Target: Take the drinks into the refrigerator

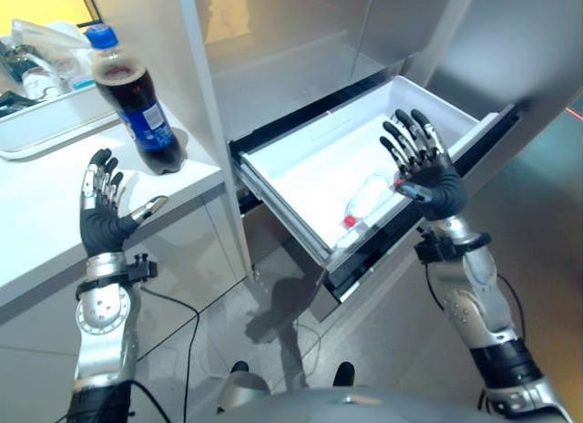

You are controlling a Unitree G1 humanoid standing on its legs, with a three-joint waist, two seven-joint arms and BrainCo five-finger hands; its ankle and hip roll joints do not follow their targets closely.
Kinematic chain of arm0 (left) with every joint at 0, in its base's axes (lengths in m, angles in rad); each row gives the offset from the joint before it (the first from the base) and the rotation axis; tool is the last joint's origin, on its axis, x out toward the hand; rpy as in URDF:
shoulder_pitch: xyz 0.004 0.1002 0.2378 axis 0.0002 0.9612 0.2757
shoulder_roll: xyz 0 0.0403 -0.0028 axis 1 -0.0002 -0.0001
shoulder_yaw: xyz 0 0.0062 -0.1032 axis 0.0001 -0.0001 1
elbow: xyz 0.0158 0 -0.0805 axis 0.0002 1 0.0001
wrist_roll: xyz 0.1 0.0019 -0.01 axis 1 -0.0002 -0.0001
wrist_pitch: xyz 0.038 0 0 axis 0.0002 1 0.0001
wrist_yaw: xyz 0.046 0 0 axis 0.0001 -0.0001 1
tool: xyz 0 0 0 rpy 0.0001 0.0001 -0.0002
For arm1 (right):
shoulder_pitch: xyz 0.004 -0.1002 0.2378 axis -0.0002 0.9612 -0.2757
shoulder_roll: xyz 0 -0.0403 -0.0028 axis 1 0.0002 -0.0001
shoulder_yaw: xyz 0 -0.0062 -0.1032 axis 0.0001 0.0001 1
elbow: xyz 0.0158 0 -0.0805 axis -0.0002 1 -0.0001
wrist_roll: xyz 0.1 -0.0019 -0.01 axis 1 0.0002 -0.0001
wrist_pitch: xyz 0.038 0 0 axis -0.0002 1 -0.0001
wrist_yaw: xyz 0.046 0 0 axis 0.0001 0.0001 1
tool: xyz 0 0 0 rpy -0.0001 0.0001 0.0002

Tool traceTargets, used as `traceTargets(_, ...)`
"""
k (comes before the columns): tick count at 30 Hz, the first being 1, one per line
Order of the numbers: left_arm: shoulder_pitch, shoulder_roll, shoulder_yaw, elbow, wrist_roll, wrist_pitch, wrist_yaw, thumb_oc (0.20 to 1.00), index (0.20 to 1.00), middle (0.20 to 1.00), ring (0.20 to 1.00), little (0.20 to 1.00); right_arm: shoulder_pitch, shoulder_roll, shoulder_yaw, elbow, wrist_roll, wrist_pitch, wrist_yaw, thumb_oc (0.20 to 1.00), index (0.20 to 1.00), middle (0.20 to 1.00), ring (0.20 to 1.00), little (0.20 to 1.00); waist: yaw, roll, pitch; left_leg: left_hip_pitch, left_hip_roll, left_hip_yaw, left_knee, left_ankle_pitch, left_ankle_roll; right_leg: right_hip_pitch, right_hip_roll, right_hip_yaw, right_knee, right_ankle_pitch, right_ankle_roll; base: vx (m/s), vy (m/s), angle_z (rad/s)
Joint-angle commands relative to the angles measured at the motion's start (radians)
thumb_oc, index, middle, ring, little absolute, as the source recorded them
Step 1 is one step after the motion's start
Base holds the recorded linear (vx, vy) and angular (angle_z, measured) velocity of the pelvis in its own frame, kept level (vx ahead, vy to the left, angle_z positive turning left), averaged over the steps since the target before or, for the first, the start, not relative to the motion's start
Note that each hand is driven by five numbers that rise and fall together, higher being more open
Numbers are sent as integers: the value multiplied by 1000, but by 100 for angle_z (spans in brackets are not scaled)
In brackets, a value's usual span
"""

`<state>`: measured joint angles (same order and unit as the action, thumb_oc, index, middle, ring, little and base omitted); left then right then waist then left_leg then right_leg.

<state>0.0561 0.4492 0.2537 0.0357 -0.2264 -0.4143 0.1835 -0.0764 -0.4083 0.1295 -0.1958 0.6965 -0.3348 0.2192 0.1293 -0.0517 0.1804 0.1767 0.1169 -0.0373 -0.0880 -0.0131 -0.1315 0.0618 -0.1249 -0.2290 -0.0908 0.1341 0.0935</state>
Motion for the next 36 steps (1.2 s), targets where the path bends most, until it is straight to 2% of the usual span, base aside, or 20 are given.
traceTargets(1, -89, 94, 29, 95, 26, -46, 57, 1000, 1000, 1000, 1000, 1000, -41, -33, -10, -64, 5, -22, 33, 1000, 1000, 1000, 1000, 1000, -12, 5, -41, -36, -74, 5, 1, -23, 90, 43, 13, -31, 121, -130, -3, 9, 5, -6)
traceTargets(5, -130, 117, 23, 186, -20, -33, 61, 1000, 1000, 1000, 1000, 1000, -34, -38, 4, -78, 21, -14, 49, 1000, 1000, 1000, 1000, 1000, -24, 5, -43, -28, -72, 13, 1, -27, 88, 45, 17, -19, 120, -129, -3, 8, 3, -10)
traceTargets(9, -145, 141, 18, 248, -6, -14, 72, 1000, 1000, 1000, 1000, 1000, -26, -42, 6, -96, 30, -11, 60, 1000, 1000, 1000, 1000, 1000, -34, 1, -44, -25, -70, 20, 1, -28, 86, 44, 21, -13, 118, -127, -2, 4, 0, -12)
traceTargets(17, -178, 138, -15, 371, -50, 16, 51, 1000, 1000, 1000, 1000, 1000, -3, -50, -17, -136, 53, -12, 69, 1000, 1000, 1000, 1000, 1000, -54, -13, -42, -21, -68, 35, 1, -34, 88, 35, 28, 2, 123, -123, 0, 7, 1, -4)
traceTargets(26, -190, 133, -42, 374, -72, 20, 30, 1000, 1000, 1000, 1000, 1000, -6, -53, -9, -153, 52, -12, 69, 1000, 1000, 1000, 1000, 1000, -69, -19, -38, -16, -65, 61, 1, -40, 94, 16, 36, 43, 133, -124, 2, 9, 18, -12)
traceTargets(36, -246, 185, -72, 347, -45, 25, 18, 1000, 1000, 1000, 1000, 1000, 11, -58, -7, -158, 53, -4, 80, 1000, 1000, 1000, 1000, 1000, -84, -17, -46, -2, -64, 84, 1, -47, 95, 17, 46, 73, 121, -121, 3, 14, 10, -11)
